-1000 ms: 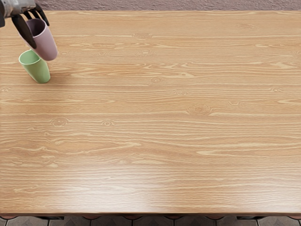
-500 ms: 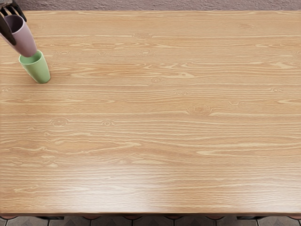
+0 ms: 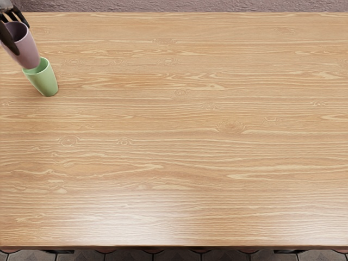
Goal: Pick up cup and place in cup with left hand
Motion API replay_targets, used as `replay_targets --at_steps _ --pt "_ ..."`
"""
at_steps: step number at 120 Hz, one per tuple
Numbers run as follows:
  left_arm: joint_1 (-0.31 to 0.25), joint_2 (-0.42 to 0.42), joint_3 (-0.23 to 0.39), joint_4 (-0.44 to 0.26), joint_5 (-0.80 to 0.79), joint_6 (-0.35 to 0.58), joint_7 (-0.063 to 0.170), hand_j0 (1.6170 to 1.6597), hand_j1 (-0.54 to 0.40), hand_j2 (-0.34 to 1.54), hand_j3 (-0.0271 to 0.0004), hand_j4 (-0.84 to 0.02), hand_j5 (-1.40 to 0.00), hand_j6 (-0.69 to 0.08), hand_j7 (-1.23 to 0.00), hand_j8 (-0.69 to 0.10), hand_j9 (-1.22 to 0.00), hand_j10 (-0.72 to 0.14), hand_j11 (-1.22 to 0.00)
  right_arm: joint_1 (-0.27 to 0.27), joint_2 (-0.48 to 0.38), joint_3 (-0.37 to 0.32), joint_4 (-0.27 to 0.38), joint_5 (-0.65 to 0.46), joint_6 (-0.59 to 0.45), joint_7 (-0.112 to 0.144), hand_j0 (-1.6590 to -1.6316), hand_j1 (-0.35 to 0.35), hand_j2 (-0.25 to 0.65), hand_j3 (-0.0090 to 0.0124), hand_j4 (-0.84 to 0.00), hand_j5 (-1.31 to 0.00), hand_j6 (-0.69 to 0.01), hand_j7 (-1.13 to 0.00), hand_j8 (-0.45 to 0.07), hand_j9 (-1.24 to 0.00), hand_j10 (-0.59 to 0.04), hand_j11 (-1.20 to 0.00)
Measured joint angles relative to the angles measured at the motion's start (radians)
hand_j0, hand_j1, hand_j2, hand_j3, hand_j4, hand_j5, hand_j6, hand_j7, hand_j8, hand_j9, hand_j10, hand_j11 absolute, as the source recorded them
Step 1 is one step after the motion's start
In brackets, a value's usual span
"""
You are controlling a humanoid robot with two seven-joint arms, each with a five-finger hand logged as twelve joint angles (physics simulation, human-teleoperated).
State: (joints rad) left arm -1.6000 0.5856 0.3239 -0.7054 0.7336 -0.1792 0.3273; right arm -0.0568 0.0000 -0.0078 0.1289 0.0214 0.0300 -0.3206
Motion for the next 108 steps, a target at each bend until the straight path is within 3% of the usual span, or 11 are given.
replay_targets --at_steps 19,27,36,76,108 --pt "0.002 -0.019 -0.016 0.026 0.000 0.013 -0.002 1.6543 -0.086 0.05 0.0000 -0.460 -0.69 -0.301 -0.67 -0.291 -0.67 -0.449 -0.67 0.000 0.000 0.000 0.000 0.000 0.000 0.000 -1.6581 -0.349 0.000 0.0000 0.000 0.00 0.000 0.00 0.000 0.00 0.000 0.00" --pt "0.039 -0.024 -0.027 0.038 0.000 0.017 -0.002 1.6544 -0.088 0.06 0.0000 -0.462 -0.68 -0.304 -0.67 -0.295 -0.67 -0.457 -0.67 0.000 0.000 0.000 0.000 0.000 0.000 0.000 -1.6581 -0.349 0.000 0.0000 0.000 0.00 -0.001 0.00 0.000 0.00 0.000 0.00" --pt "0.045 -0.036 -0.040 0.051 -0.001 0.017 -0.002 1.6542 -0.059 0.08 0.0000 -0.464 -0.69 -0.333 -0.68 -0.318 -0.66 -0.466 -0.67 0.000 0.000 0.000 0.000 0.000 0.000 0.000 -1.6581 -0.349 0.000 0.0000 0.000 0.00 0.000 0.00 0.000 0.00 0.000 0.00" --pt "0.072 -0.055 -0.075 0.104 -0.001 0.028 -0.003 1.6561 -0.125 0.20 0.0000 -0.482 -0.67 -0.337 -0.67 -0.348 -0.66 -0.508 -0.66 0.000 0.000 0.000 0.000 0.000 0.000 0.000 -1.6581 -0.349 0.000 0.0000 0.000 0.00 -0.001 0.00 0.000 0.00 0.000 0.00" --pt "0.086 -0.067 -0.084 0.135 -0.003 0.029 -0.020 1.6560 -0.127 0.21 0.0001 -0.474 -0.68 -0.341 -0.67 -0.350 -0.66 -0.512 -0.67 0.000 0.000 0.000 0.000 0.000 0.000 0.000 -1.6581 -0.349 0.000 0.0000 0.000 0.00 -0.001 0.00 0.000 0.00 0.000 0.00"
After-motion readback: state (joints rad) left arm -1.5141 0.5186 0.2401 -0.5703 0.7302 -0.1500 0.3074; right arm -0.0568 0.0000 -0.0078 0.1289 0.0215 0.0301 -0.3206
